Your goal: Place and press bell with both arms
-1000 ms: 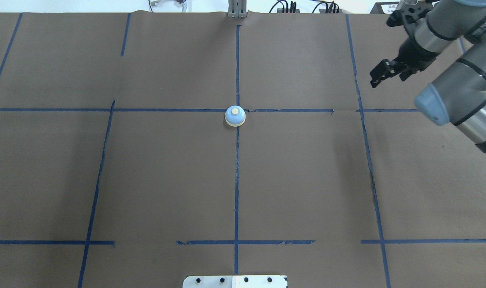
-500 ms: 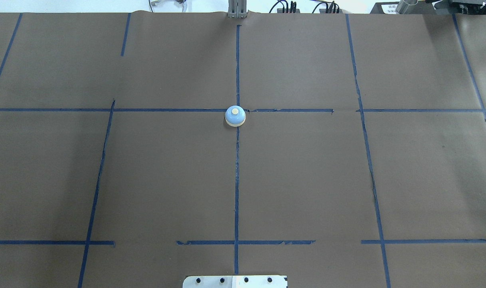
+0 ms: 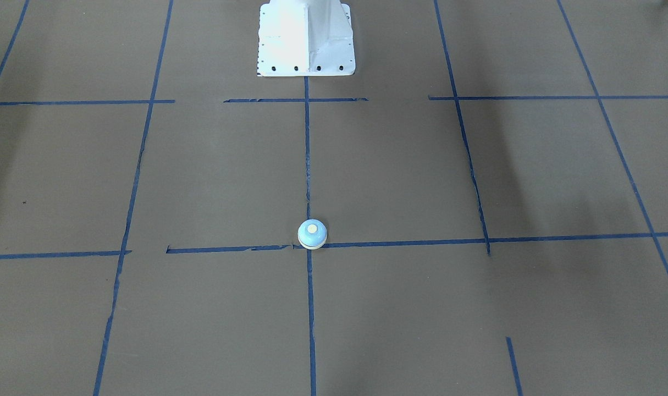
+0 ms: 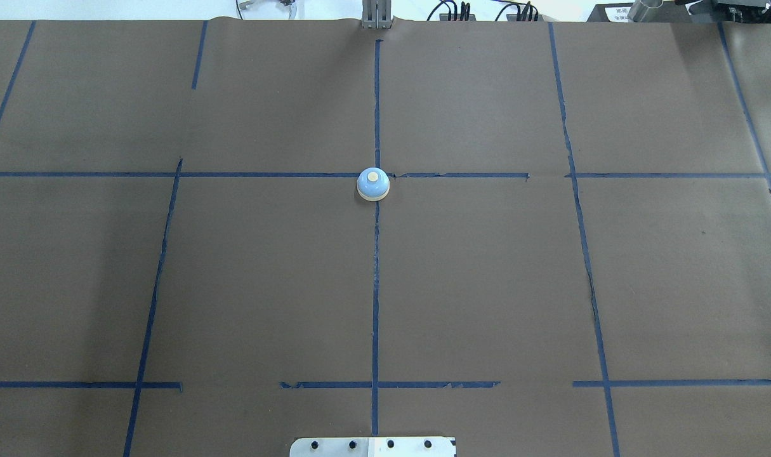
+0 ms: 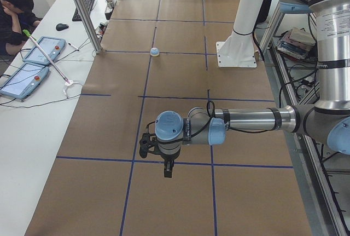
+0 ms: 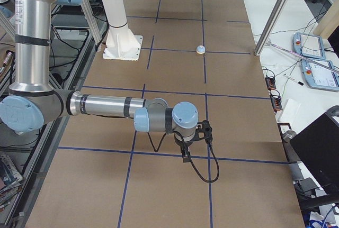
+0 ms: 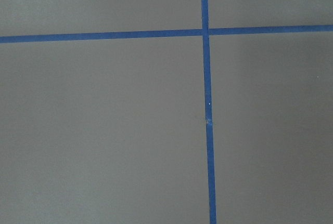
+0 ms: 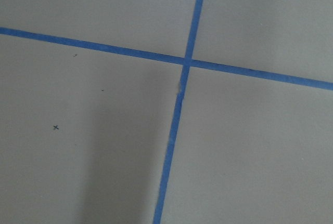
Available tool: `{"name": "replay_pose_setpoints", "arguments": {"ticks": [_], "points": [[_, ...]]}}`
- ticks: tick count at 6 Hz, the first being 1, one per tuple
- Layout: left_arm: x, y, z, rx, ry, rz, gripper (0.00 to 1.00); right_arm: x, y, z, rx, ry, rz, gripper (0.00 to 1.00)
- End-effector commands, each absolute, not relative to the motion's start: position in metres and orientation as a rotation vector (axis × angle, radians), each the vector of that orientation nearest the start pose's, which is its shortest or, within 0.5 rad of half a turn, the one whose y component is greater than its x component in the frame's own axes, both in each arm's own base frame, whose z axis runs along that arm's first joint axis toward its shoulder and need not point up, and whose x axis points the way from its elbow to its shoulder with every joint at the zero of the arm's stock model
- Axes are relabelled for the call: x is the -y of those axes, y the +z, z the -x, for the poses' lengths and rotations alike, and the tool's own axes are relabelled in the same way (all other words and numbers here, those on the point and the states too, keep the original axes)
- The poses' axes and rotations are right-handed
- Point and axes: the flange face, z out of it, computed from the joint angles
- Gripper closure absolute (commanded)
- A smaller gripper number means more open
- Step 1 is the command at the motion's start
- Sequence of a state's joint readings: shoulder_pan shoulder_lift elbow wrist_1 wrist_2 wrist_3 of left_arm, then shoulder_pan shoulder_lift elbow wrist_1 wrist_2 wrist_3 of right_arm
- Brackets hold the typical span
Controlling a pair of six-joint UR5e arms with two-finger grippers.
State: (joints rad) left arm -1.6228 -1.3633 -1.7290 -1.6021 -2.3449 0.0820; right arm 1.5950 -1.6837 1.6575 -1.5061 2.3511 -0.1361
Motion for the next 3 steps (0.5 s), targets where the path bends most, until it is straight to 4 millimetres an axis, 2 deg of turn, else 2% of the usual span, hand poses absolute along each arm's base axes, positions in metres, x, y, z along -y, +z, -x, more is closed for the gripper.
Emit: {"name": "replay_pose_setpoints", "arguments": {"ticks": [1, 3], "points": [[0.3847, 0.6772, 0.0886, -0.709, 0.02, -0.027, 0.0, 0.4417, 0.6652, -0.0763, 0.746, -0.11, -0.081, 0.0], [0.3845, 0.6777, 0.0884, -0.712, 0.02, -0.025, 0.0, 0.4409, 0.6662, -0.076, 0.75, -0.109, -0.08, 0.0]]}}
